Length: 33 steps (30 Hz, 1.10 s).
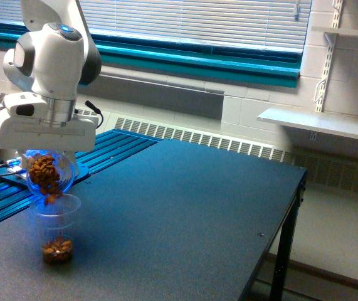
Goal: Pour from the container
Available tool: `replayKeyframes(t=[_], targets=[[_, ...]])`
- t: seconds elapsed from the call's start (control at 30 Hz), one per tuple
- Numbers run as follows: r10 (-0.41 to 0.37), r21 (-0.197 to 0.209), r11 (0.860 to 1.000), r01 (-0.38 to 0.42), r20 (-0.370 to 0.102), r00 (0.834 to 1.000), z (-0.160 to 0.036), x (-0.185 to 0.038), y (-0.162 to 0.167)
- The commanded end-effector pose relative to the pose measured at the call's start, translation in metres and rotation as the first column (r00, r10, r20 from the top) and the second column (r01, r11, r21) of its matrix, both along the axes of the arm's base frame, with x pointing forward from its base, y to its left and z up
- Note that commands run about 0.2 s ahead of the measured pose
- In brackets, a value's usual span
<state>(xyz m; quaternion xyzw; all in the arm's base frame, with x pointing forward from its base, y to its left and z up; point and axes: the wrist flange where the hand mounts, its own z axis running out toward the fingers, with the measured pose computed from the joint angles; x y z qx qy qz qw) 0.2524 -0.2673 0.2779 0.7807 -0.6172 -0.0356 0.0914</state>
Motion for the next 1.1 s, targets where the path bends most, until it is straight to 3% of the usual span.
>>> replayKeyframes(t=[0.03,1.1], targets=[[0.029,-0.003,1.0,-0.029,-0.013,0.999,0.0005,0.0046,0.0018],[0.042,-0.017,0.999,-0.043,-0.045,0.998,-0.0007,0.005,-0.006]])
